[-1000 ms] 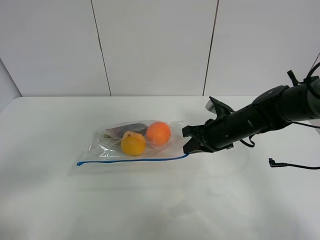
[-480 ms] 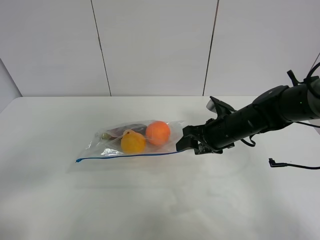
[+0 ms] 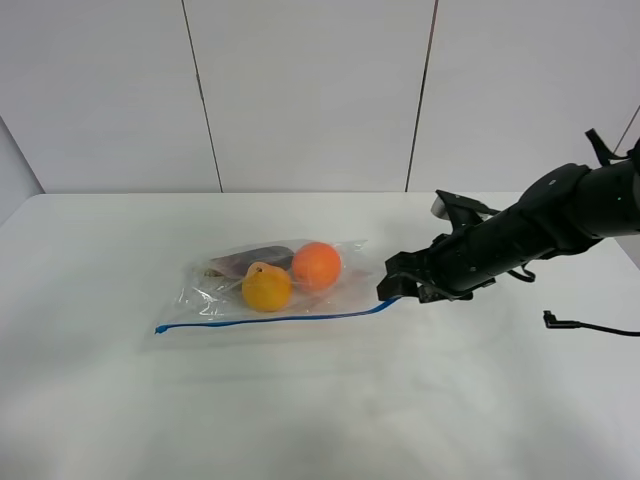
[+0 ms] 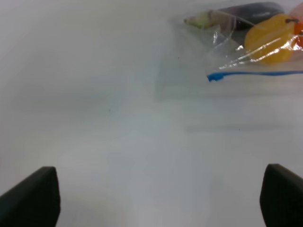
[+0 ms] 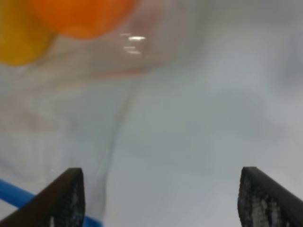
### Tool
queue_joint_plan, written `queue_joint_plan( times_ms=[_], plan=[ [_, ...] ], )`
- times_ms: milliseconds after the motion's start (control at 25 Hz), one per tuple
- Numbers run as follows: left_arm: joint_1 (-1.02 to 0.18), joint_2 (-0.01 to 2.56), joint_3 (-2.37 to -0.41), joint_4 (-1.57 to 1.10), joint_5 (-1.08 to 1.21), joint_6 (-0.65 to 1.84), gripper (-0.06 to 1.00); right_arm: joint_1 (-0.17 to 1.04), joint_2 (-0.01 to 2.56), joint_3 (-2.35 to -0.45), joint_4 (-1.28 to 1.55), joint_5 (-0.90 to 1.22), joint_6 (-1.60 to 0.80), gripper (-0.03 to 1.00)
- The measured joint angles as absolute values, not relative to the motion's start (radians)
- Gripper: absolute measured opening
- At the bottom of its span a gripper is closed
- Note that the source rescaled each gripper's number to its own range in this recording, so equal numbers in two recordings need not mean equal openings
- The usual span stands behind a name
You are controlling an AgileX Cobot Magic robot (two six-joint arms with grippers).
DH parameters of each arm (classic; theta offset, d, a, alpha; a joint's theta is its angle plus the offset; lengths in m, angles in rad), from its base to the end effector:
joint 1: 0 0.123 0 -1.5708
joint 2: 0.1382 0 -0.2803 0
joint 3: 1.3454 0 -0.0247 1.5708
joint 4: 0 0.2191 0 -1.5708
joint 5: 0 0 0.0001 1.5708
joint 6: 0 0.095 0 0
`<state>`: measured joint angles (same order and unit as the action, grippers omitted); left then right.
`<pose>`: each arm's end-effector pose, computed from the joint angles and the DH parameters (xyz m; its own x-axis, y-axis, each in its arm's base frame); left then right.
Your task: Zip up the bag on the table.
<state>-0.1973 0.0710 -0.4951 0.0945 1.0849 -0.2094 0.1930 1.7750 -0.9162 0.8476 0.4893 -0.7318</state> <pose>-0.0138 0.0108 0.2587 -0.5442 -0.0583 -0.8369 0.0376 0.9949 -0.0937 0.2957 0.0920 0.1723 -0.8958 -0.1240 -0.4268 -0.2856 0.8964 0.3390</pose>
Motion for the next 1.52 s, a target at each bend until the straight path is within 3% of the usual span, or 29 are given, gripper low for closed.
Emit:
queue_joint_plan(
  times_ms=[600, 960, 1520],
  plan=[
    [-0.197, 0.071, -0.495, 0.094, 1.085, -0.209, 1.00, -0.172, 1.594, -0.916, 0.382, 0.532, -0.368, 1.00],
    [-0.197, 0.071, -0.493, 0.094, 1.085, -0.209, 1.00, -0.187, 1.576, -0.916, 0.033, 0.520, -0.011, 1.00],
    [-0.197, 0.071, -0.494, 0.094, 1.085, -0.206, 1.00, -0.187, 1.573, -0.767, 0.008, 0.306, 0.007, 1.00]
  ],
)
